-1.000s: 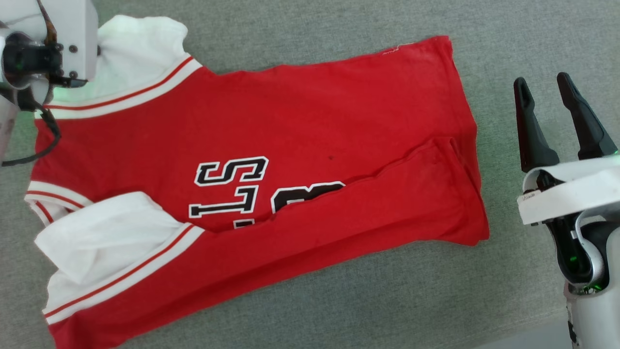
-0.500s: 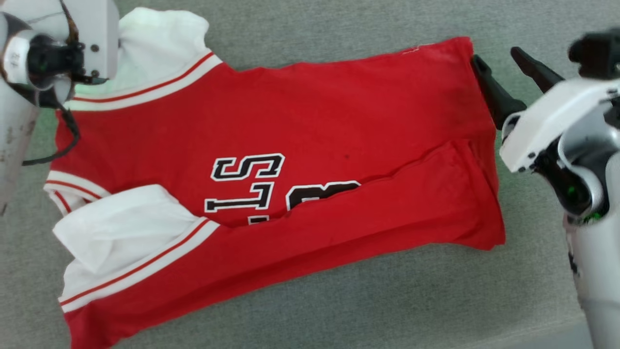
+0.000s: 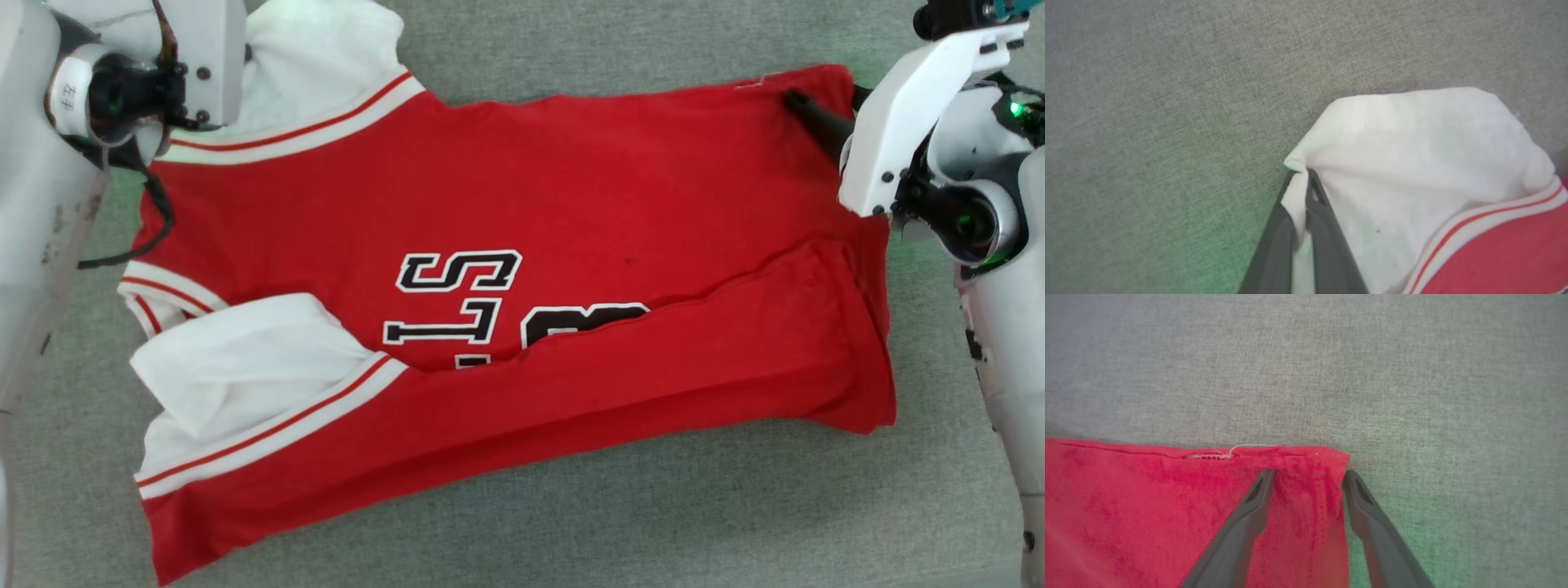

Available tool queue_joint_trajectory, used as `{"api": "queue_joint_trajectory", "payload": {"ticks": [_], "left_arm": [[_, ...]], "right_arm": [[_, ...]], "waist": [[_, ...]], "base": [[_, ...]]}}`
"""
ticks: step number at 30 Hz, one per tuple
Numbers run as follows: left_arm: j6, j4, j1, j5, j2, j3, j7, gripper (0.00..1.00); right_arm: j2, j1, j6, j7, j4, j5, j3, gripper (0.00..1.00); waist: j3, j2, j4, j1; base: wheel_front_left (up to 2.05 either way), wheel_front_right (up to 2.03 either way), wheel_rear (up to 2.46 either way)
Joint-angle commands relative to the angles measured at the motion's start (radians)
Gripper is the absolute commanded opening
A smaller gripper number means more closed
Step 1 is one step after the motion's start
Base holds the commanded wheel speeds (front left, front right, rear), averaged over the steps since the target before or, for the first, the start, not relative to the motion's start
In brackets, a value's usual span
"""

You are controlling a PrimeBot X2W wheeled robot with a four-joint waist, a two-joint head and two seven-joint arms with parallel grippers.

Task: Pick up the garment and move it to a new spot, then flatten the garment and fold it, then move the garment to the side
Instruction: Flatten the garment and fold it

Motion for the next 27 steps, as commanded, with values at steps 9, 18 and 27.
{"api": "queue_joint_trajectory", "payload": {"ticks": [9,18,27], "left_arm": [[-0.030,0.023,0.004,-0.025,-0.003,0.024,-0.068,0.00],[-0.027,-0.097,0.063,-0.044,0.055,0.034,-0.068,0.00],[0.088,-0.471,0.287,-0.077,0.205,0.048,-0.045,0.00]], "right_arm": [[-0.048,-0.018,-0.002,-0.027,0.039,0.039,0.066,0.00],[-0.156,0.091,-0.002,-0.080,-0.083,0.092,0.110,0.00],[-0.263,0.288,-0.002,-0.057,-0.261,0.155,0.106,0.00]], "waist": [[-0.038,-0.0001,0.036,0.0000],[-0.127,-0.0001,0.067,0.0000],[-0.215,-0.0001,0.099,0.0000]], "base": [[0.00,0.00,0.00],[0.00,0.00,0.00],[0.00,0.00,0.00]]}}
